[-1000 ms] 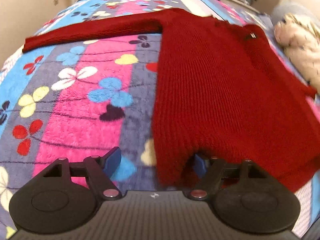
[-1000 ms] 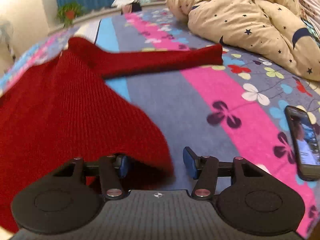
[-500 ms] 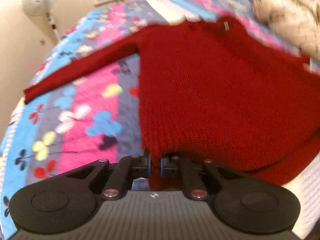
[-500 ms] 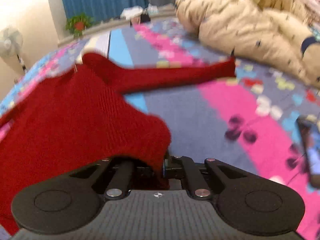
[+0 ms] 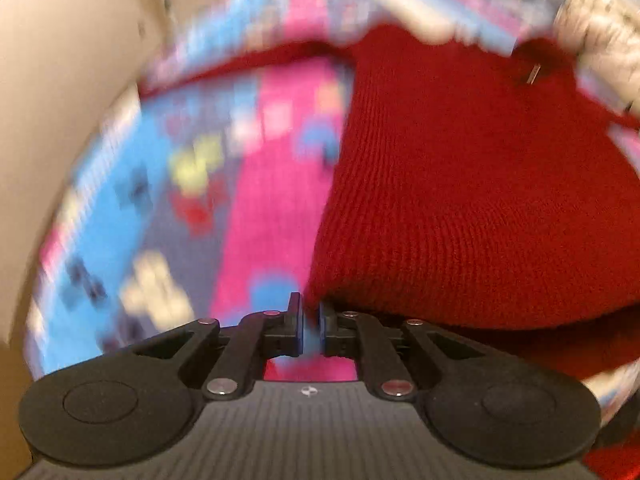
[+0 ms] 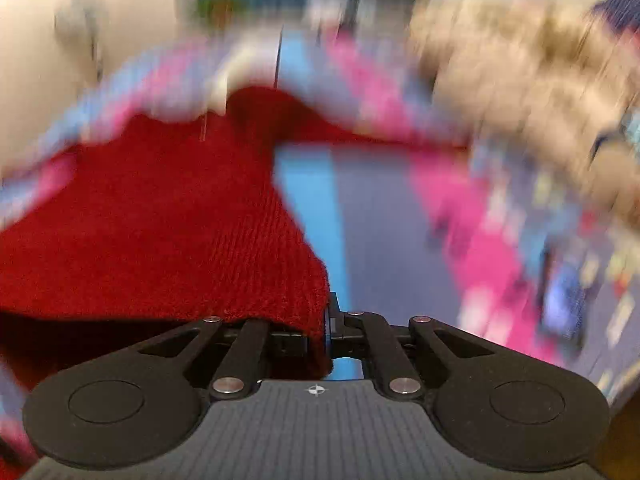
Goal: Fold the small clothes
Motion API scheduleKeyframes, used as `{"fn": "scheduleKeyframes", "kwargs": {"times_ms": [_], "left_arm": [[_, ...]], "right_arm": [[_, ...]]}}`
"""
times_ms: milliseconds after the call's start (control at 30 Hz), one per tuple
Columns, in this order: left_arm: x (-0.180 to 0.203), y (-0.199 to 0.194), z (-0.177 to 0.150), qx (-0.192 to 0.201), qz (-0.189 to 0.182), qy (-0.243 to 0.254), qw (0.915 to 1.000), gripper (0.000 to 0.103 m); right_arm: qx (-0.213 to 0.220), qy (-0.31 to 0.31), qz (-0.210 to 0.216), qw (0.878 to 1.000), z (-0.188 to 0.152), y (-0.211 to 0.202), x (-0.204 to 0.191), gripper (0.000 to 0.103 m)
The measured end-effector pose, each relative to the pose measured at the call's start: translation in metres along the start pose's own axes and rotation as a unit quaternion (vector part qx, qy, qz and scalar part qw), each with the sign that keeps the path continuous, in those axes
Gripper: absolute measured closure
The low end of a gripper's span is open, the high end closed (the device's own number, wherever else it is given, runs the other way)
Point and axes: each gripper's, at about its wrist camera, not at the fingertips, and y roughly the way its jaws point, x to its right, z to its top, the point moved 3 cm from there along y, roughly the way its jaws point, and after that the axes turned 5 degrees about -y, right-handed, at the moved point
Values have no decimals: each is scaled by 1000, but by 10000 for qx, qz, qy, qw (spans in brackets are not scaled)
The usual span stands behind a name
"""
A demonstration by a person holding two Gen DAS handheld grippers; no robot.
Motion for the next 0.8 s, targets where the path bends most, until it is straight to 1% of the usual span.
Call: {"fn": "scheduleKeyframes", "kwargs": {"times_ms": [33, 67, 100, 133, 167, 200, 267, 333, 367, 400, 433, 467, 500, 533, 567, 600, 633, 667, 700, 733, 800], "left_arm": [[-5, 11, -6, -296, 168, -131, 9993, 93], [-10, 11, -9, -365, 176, -278, 9988, 92], [-18, 6, -9, -266, 51, -408, 9988, 82], [-24, -4, -8, -113, -98, -555, 9983, 72], [-30, -15, -6, 61, -156, -669, 9976, 45], [-34, -25, -1, 285, -133, -751, 9967, 24], [-35, -40, 15, 713, 21, -864, 9937, 12], [-33, -47, 38, 867, 98, -917, 9920, 11], [-32, -49, 51, 898, 152, -991, 9909, 11], [-31, -48, 63, 936, 182, -1059, 9898, 11], [-27, -48, 73, 957, 181, -1077, 9894, 11], [-21, -48, 85, 968, 188, -1063, 9894, 11], [-17, -49, 94, 989, 209, -1053, 9893, 11], [-11, -49, 103, 1026, 212, -1041, 9890, 11], [-4, -47, 111, 1051, 165, -991, 9894, 11], [2, -44, 117, 1032, 134, -906, 9904, 11], [12, -37, 123, 985, 114, -734, 9924, 11], [21, -34, 124, 959, 111, -584, 9936, 11], [31, -25, 126, 901, 143, -410, 9950, 11], [39, -16, 123, 825, 181, -313, 9959, 11], [45, 0, 113, 637, 178, -284, 9974, 11]], "right_arm": [[-421, -71, -32, 9991, -8, 10, -4, 80], [-543, -97, -44, 9985, -12, 8, -6, 78], [-353, -58, 42, 9994, -10, -1, -5, 72], [-161, -19, 181, 9997, -4, -11, -2, 65], [-20, 46, 307, 9995, 3, -22, 2, 50], [119, 141, 389, 9991, 11, -31, 7, 45], [378, 385, 564, 9969, 34, -40, 25, 44], [587, 759, 720, 9928, 65, -35, 43, 41], [630, 981, 856, 9895, 83, -26, 52, 38], [671, 1177, 1023, 9855, 99, -18, 61, 38], [630, 1337, 1180, 9820, 113, -10, 68, 38], [460, 1469, 1405, 9781, 127, 0, 75, 38], [295, 1478, 1764, 9727, 136, 3, 79, 39], [324, 1345, 2038, 9692, 138, 0, 82, 41], [469, 1126, 1941, 9734, 135, -8, 85, 42], [535, 924, 1619, 9810, 129, -13, 88, 40], [544, 749, 1355, 9865, 120, -15, 92, 40], [479, 703, 1204, 9891, 108, -14, 98, 40], [340, 825, 1147, 9894, 95, -10, 103, 40], [163, 1082, 1147, 9874, 81, -6, 110, 40], [-79, 1629, 1187, 9794, 54, 4, 116, 40]]}}
